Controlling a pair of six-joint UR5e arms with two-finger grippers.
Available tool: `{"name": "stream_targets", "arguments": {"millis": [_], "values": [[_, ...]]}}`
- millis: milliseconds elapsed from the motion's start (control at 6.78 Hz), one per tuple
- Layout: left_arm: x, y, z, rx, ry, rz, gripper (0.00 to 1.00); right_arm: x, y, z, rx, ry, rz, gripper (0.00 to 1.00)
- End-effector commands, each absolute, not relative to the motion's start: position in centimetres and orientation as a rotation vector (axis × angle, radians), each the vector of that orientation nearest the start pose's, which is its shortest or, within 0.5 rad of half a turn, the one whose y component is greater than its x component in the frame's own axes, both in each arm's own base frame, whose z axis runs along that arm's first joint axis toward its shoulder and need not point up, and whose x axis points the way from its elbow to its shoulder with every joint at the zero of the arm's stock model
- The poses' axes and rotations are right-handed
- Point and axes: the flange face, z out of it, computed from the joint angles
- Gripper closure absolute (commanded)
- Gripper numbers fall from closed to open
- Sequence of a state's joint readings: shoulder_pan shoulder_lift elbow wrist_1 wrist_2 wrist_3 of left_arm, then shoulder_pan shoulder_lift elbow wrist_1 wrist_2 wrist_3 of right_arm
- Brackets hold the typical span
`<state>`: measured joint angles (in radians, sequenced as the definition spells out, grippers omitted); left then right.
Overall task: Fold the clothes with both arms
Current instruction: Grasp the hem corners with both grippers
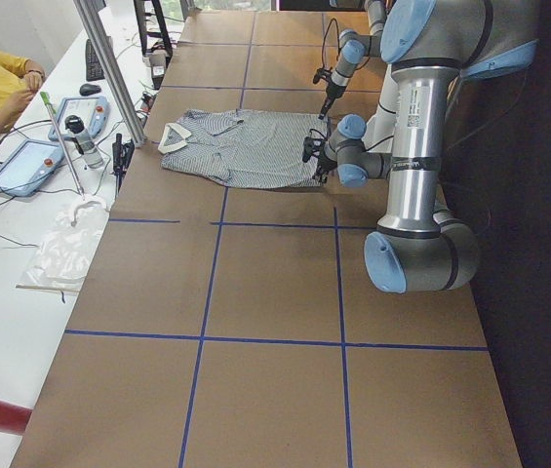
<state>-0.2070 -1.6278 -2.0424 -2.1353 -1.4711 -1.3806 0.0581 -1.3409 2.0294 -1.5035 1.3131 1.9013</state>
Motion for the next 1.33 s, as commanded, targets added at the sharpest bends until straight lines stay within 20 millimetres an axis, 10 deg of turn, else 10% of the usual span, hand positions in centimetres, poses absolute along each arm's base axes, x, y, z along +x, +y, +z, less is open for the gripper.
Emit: {"name": "stream_targets", "arguments": {"millis": [0,442,885,1032,1180], "values": [[45.7,-24.2,34.5,0.303,1.055,-0.068,1.00,-52.8,-19.0,32.8,0.141,-0.784,0.464,1.00],[44.3,-24.3,32.1,0.308,1.054,-0.061,1.00,-50.0,-18.9,30.5,0.132,-0.808,0.463,1.00],[37.2,-22.2,16.8,0.223,0.992,-0.020,1.00,-38.5,-16.4,20.6,0.066,-0.871,0.415,1.00],[32.1,-21.7,14.0,0.184,1.004,-0.019,1.00,-35.1,-15.8,19.1,0.049,-0.868,0.399,1.00],[32.0,-22.4,13.6,0.161,1.009,-0.023,1.00,-34.9,-16.1,18.0,0.032,-0.851,0.403,1.00]]}}
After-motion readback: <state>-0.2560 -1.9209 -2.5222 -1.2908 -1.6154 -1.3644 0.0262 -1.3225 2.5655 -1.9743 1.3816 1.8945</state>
